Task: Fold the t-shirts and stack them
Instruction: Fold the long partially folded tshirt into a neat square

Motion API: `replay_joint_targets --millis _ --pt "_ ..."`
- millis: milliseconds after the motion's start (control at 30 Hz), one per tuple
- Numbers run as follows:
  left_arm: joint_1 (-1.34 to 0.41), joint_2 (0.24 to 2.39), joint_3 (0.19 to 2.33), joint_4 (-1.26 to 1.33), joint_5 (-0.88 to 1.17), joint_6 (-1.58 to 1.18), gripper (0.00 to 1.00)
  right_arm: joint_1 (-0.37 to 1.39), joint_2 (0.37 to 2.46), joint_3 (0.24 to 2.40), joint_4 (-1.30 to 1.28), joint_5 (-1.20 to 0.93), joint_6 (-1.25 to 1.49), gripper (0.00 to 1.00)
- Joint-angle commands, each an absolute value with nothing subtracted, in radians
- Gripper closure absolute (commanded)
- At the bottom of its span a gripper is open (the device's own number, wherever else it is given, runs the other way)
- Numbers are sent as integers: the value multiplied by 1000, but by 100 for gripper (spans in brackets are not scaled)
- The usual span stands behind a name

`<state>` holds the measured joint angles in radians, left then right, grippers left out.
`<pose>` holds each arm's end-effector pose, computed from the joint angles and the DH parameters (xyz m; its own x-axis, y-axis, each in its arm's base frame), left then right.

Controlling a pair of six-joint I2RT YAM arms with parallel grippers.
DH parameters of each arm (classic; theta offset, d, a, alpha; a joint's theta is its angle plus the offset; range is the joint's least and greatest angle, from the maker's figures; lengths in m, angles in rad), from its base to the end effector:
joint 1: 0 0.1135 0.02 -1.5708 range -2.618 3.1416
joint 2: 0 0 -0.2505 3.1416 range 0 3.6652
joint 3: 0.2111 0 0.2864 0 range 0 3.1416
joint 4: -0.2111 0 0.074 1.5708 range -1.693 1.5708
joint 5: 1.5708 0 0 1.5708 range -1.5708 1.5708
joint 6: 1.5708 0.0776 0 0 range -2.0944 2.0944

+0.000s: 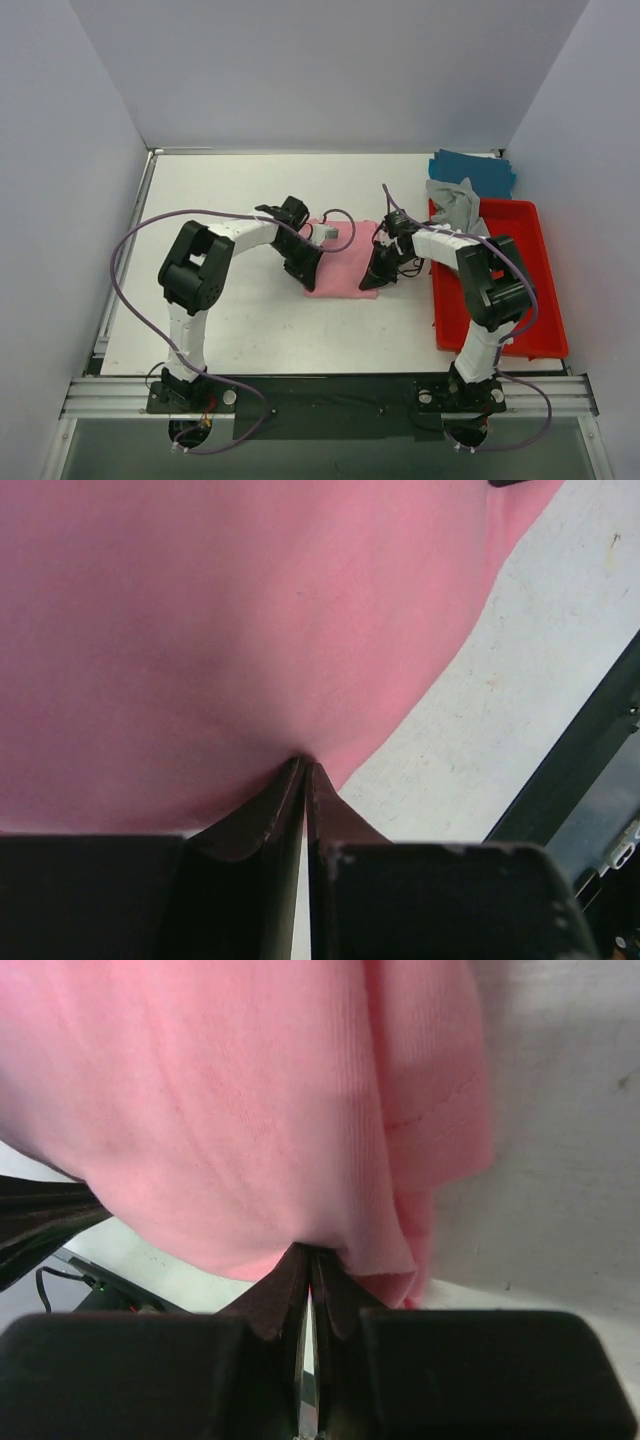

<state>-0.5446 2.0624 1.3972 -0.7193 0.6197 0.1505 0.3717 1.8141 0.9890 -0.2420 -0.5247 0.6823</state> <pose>0.3368 -0.2567 0.0739 -0.7540 0.5994 -0.2687 0.6340 0.5570 -0.5365 0.3423 0.1752 0.0680 -0.9736 0.2062 -0.0980 0.0957 0.7583 0.6449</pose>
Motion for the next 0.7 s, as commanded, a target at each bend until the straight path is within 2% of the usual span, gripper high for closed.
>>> replay_joint_targets --millis 0,100,167,200,233,267,300,367,400,433,500,667 --pt "-560 2024 1370 -704 537 230 84 347 1812 983 -259 -431 667 100" --pt "-545 1991 1413 -796 554 278 83 333 1772 1066 -348 -402 600 100" --pt "-531 1973 1475 -863 609 311 79 333 1740 1153 -422 -373 542 98" --pt "-525 1958 1524 -886 647 325 76 333 1732 1178 -463 -342 525 91" --pt "-523 1956 1546 -920 663 328 74 330 1721 1233 -478 -322 496 73" --pt "-519 1948 1592 -936 684 324 69 327 1723 1256 -504 -289 479 65" --pt "-514 1947 1609 -928 684 308 68 321 1736 1302 -530 -263 456 54" --pt "-489 1931 1599 -846 616 110 67 305 1791 1354 -567 -223 431 47" --pt "-473 1930 1585 -789 486 47 65 302 1833 1386 -580 -216 419 44" --pt "-466 1925 1566 -773 385 7 64 296 1859 1397 -597 -209 413 43" --pt "-462 1925 1534 -729 338 -41 61 287 1916 1417 -598 -212 402 41" --pt "-463 1973 1512 -615 420 -141 59 282 2051 1476 -581 -372 390 41"
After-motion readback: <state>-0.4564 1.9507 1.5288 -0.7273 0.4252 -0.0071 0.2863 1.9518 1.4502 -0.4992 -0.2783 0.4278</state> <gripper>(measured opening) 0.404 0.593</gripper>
